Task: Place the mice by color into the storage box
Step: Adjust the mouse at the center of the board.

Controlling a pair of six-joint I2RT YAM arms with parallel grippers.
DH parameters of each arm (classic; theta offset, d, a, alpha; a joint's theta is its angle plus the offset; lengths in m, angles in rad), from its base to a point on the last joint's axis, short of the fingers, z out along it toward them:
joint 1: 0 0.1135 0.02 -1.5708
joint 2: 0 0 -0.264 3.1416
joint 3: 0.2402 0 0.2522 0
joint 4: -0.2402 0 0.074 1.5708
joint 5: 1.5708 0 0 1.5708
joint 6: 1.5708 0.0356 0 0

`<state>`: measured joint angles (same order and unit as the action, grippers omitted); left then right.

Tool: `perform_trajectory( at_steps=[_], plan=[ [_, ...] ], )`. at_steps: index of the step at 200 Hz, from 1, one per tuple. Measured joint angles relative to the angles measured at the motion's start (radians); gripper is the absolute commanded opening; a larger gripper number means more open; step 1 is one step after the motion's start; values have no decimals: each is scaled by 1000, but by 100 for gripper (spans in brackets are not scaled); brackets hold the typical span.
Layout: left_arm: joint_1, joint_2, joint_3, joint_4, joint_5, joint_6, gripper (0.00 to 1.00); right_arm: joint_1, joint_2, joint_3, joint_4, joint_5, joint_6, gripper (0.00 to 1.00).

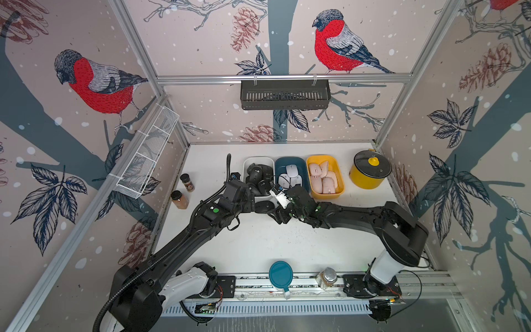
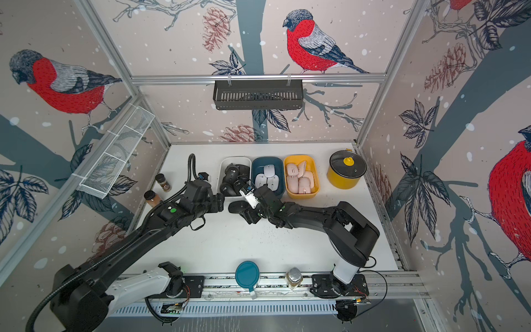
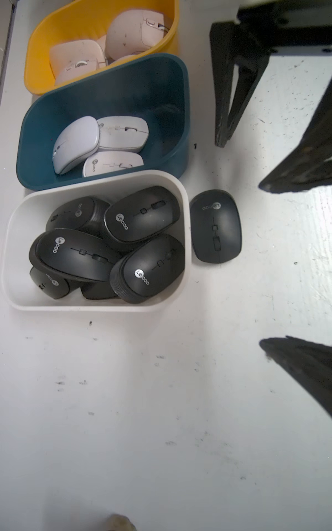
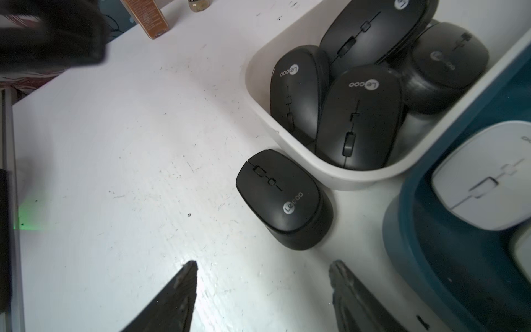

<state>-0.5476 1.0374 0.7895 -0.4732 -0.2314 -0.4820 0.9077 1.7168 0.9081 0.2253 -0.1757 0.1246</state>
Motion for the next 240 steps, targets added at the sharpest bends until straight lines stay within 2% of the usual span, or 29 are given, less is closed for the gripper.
perform_trajectory(
  at_steps=[27, 101, 165, 240],
  plan=[
    [8, -61, -17, -31, -25, 0, 79, 5, 68, 42, 3, 11, -49, 74],
    [8, -69, -19, -47, -29, 2, 79, 5, 178, 110, 19, 56, -102, 75],
    [8, -74, -33, -43, -23, 11, 79, 17, 240, 151, 21, 105, -127, 75],
    [8, -84, -50, -31, -23, 12, 79, 86, 248, 166, -5, 80, -128, 75]
  ],
)
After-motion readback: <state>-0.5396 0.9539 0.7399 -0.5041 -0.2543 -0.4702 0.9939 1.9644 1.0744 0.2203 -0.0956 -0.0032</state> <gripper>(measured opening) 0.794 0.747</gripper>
